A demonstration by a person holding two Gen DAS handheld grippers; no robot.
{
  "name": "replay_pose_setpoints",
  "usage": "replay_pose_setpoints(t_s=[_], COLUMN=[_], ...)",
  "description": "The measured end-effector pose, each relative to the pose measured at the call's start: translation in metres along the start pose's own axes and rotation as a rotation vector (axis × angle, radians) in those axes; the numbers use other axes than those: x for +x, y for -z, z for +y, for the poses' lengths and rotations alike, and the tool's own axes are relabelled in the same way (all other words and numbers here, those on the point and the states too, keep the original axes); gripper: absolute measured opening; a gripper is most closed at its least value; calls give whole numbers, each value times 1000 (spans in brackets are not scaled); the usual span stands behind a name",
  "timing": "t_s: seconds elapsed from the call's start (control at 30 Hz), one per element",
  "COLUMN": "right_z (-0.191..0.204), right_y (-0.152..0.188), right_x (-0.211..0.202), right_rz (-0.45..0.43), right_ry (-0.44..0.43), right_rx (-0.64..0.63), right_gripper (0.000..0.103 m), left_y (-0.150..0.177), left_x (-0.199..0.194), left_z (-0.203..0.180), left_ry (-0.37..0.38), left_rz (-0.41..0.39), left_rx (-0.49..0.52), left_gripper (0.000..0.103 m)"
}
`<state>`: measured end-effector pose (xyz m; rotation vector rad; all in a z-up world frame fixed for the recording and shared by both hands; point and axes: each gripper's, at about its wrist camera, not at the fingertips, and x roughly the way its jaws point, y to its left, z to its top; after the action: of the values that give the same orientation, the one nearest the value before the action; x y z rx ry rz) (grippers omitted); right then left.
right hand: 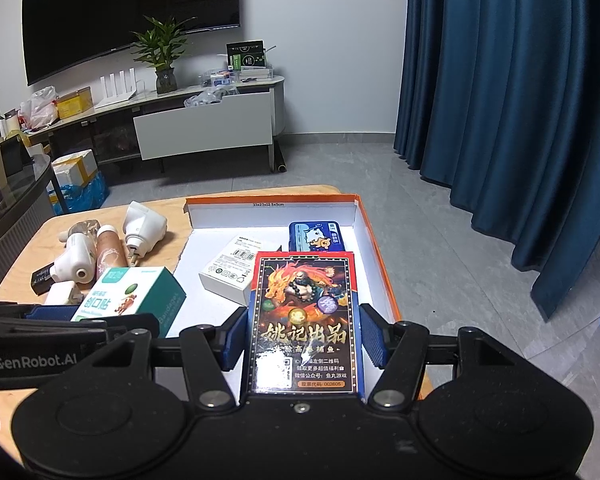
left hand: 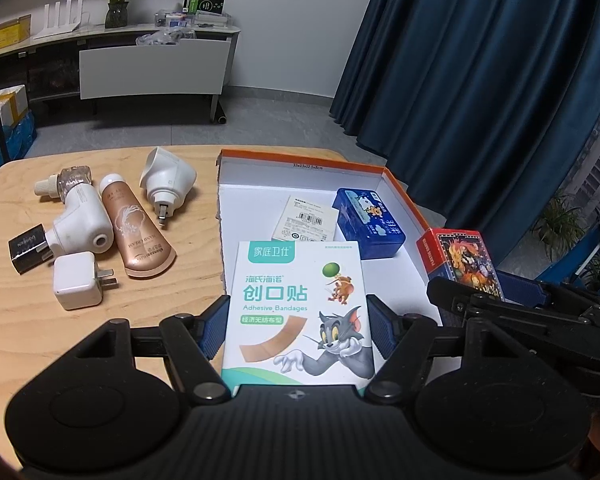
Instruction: Organize rigid objects
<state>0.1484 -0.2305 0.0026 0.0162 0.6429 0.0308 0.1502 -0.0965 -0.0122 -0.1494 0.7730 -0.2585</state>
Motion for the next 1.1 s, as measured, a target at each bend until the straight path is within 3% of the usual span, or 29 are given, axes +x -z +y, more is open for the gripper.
replay_pose_setpoints(t_s=[1.1], right_z=[-2], right_y=[4], right_x=[12], right_rz=[26], right_ry=[2], right_rx=[2], right_gripper=[71], left_y=[1], left_x=[2], left_z=[-1], left_ry=[4], left_rz=[12], left_rx=[6], left_gripper=[71])
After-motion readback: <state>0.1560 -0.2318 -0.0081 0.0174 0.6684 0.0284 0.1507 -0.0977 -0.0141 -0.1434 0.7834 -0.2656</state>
